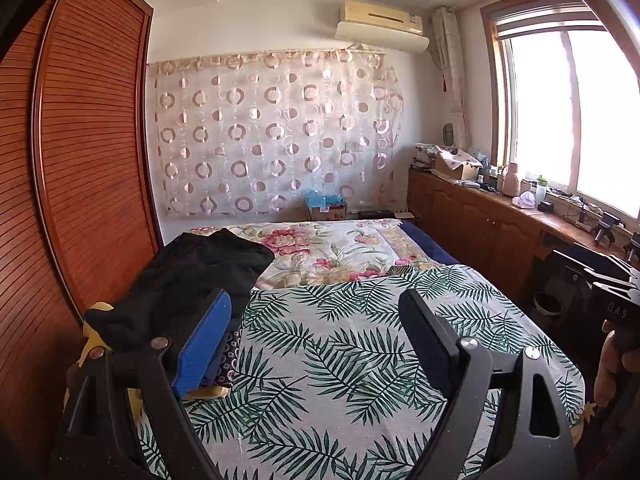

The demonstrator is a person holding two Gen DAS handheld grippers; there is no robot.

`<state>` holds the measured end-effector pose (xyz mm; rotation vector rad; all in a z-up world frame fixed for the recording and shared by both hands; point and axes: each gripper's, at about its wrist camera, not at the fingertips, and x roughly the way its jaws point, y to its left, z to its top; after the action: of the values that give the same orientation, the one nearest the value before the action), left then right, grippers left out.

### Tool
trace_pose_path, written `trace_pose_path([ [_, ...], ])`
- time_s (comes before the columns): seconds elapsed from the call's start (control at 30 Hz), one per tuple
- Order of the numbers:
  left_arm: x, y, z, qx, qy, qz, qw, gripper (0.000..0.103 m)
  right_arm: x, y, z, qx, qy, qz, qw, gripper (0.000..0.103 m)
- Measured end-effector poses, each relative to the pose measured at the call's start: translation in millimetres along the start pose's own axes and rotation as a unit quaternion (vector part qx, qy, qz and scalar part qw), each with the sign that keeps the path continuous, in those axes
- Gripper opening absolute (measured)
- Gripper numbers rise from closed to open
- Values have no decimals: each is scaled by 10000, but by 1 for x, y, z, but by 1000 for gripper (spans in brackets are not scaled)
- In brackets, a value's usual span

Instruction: Fold small clothes

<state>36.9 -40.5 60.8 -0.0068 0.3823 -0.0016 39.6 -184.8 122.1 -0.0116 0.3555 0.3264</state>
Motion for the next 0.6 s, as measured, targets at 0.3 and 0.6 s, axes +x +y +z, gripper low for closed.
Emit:
trace_pose_path([
  [0.3, 0, 0, -1, -1, -6, 1, 10000, 86, 0, -2, 0, 1, 9, 5, 10000, 82],
  [0.6, 0, 0, 0, 3, -7, 3, 10000, 86, 0, -2, 0, 0, 1, 7, 10000, 82],
])
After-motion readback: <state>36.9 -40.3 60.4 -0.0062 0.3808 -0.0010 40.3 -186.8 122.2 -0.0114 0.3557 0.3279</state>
